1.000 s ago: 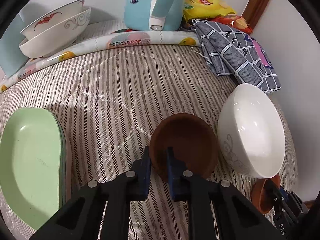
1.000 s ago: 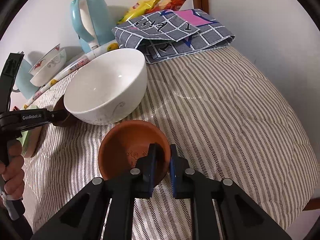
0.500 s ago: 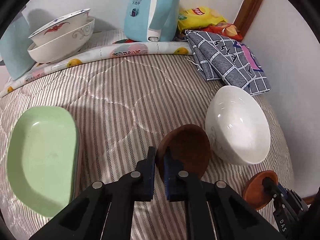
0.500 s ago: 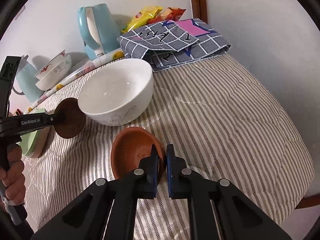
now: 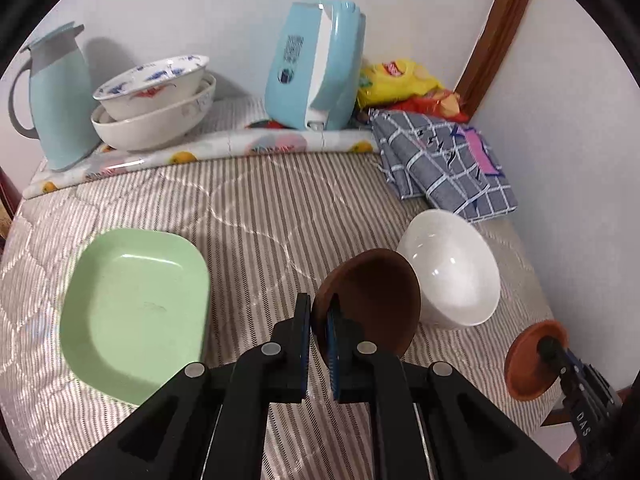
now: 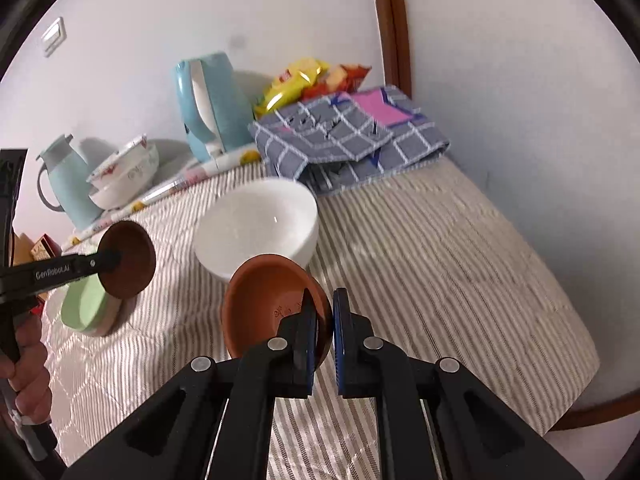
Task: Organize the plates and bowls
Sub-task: 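Carry the brown bowl with the right gripper over the white bowl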
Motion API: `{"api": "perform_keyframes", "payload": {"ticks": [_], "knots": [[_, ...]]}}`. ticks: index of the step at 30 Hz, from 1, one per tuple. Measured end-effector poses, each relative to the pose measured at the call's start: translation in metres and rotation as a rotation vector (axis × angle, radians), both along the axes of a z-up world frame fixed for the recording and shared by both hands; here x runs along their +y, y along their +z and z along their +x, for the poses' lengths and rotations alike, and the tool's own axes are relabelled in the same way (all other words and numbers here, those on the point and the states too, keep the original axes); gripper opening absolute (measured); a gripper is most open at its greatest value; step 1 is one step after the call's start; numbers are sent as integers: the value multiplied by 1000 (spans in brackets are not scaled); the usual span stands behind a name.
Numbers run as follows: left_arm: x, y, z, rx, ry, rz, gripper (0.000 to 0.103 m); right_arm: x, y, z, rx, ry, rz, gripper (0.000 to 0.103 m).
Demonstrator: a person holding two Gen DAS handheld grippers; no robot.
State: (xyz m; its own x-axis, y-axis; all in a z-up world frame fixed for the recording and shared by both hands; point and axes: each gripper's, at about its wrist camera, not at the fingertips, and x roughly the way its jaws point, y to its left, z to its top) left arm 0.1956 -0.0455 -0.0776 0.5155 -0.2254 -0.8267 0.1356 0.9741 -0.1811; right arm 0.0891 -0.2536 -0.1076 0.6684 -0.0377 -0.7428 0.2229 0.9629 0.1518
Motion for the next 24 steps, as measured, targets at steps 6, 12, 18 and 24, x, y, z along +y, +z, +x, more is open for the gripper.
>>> {"api": "perform_keyframes", "payload": {"ticks": [6, 12, 18, 24], "knots": [[15, 16, -4, -34, 25, -6, 8, 6, 24, 8, -45, 8, -10, 8], [33, 22, 0, -45, 58, -10, 8, 15, 35, 23, -63, 24, -26, 8], [57, 16, 9, -35, 113, -19, 8, 23, 30, 45, -46, 42, -33, 8], [78, 6, 21, -20, 159, -14, 8, 32, 15, 71, -7, 57, -48, 8]]}}
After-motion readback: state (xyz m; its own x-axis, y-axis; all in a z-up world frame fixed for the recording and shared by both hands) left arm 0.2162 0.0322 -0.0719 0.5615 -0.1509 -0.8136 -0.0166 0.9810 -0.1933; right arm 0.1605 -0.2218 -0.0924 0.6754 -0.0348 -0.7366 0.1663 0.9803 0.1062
